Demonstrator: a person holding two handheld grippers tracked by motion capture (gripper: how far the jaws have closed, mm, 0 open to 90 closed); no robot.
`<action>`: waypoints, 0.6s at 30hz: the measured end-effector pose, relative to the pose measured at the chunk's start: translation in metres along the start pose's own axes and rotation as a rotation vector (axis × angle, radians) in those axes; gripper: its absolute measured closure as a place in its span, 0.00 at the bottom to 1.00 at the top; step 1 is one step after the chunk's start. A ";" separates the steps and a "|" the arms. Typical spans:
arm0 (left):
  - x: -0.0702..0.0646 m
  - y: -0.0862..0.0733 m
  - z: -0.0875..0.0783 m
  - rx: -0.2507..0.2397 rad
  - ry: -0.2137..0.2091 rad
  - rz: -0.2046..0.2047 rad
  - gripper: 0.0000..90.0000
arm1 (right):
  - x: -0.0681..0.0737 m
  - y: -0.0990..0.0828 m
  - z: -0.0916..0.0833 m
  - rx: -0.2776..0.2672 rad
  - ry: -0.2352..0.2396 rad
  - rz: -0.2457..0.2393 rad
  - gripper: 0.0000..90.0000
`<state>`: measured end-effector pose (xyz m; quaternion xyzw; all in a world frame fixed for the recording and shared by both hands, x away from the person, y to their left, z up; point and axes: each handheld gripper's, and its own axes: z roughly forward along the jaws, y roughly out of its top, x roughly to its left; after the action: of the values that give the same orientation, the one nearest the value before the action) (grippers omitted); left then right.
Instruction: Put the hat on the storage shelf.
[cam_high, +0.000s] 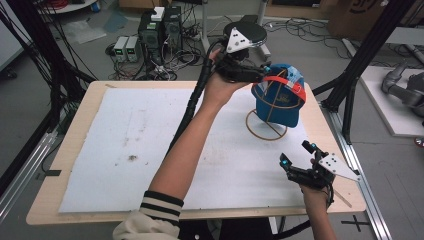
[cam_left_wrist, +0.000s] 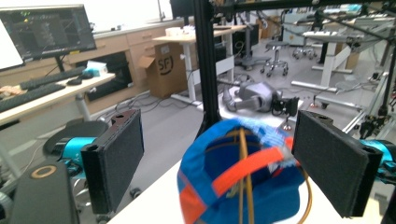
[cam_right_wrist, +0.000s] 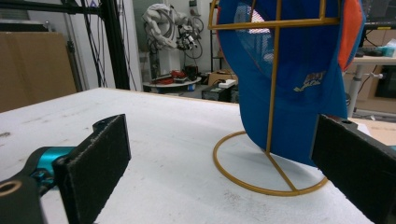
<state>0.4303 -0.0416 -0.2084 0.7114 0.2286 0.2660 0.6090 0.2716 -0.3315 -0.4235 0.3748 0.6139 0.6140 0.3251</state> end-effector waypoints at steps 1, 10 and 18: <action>0.002 -0.001 -0.004 0.001 0.004 0.000 0.19 | 0.000 0.000 0.000 0.000 0.000 0.000 0.05; 0.017 -0.017 -0.041 0.004 0.028 -0.015 0.19 | 0.001 0.000 0.005 0.006 0.009 0.002 0.05; 0.032 -0.029 -0.075 0.044 0.064 0.002 0.19 | 0.001 -0.001 0.008 0.006 0.005 -0.002 0.05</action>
<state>0.4049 0.0393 -0.2255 0.7160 0.2532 0.2842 0.5852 0.2785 -0.3267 -0.4243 0.3737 0.6169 0.6127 0.3231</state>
